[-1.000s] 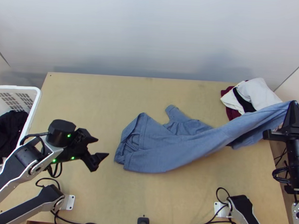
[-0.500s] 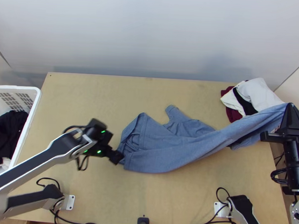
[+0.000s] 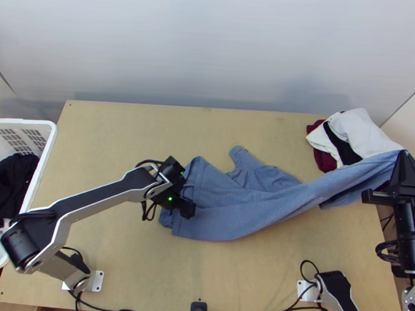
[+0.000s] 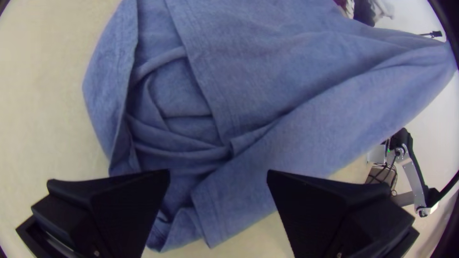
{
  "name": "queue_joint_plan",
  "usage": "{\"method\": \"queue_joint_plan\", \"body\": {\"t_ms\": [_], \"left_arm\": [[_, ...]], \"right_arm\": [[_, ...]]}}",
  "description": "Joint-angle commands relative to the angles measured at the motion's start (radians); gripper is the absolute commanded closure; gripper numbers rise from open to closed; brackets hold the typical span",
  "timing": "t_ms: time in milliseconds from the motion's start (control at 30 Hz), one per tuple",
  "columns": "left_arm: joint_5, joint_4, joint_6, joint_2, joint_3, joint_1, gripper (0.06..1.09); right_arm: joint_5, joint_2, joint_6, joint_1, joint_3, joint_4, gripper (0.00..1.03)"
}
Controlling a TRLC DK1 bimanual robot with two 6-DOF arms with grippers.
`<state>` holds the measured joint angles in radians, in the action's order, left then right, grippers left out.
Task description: Fold the t-shirt
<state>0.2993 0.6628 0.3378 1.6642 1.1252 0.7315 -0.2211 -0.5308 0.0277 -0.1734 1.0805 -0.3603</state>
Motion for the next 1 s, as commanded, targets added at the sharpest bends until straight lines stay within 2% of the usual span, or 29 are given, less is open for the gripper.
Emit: {"method": "queue_joint_plan", "body": {"t_ms": [0,200,233,300,400,433,600,633,767,800,833,967], "left_arm": [[0.009,-0.015,0.009,0.095,0.053,0.028,0.10],[0.029,-0.009,-0.011,0.097,0.028,0.097,0.11],[0.027,-0.006,-0.013,0.094,0.024,0.108,0.16],[0.029,-0.015,-0.017,0.068,0.015,0.109,0.41],[0.087,-0.040,-0.010,0.043,0.013,0.071,0.95],[0.109,-0.049,-0.003,0.040,0.012,0.052,1.05],[0.121,-0.054,0.006,-0.032,0.013,-0.029,1.02],[0.135,-0.046,0.004,-0.050,0.016,-0.050,0.96],[0.138,0.000,-0.020,-0.119,0.018,-0.098,0.56],[0.138,0.009,-0.026,-0.136,0.016,-0.099,0.43],[0.136,0.029,-0.042,-0.152,0.015,-0.099,0.38],[0.136,0.029,-0.049,-0.178,-0.015,-0.093,0.38]], "right_arm": [[-0.007,0.011,0.012,0.002,-0.004,-0.009,1.00],[-0.012,0.000,0.029,0.003,0.001,0.004,1.00],[-0.014,-0.001,0.031,0.005,0.004,0.006,1.00],[-0.014,-0.008,0.031,0.006,0.009,0.006,1.00],[-0.017,-0.008,0.029,0.005,-0.001,0.007,1.00],[-0.017,-0.009,0.026,0.005,-0.005,0.007,1.00],[-0.018,-0.009,0.018,0.003,-0.010,0.007,1.00],[-0.018,-0.009,0.020,0.005,-0.011,0.007,1.00],[-0.018,-0.009,0.017,0.003,-0.016,0.007,1.00],[-0.018,-0.009,0.015,0.003,-0.016,0.007,1.00],[-0.018,-0.011,0.014,0.003,-0.016,0.007,1.00],[-0.018,-0.011,0.009,0.003,-0.017,0.011,1.00]]}}
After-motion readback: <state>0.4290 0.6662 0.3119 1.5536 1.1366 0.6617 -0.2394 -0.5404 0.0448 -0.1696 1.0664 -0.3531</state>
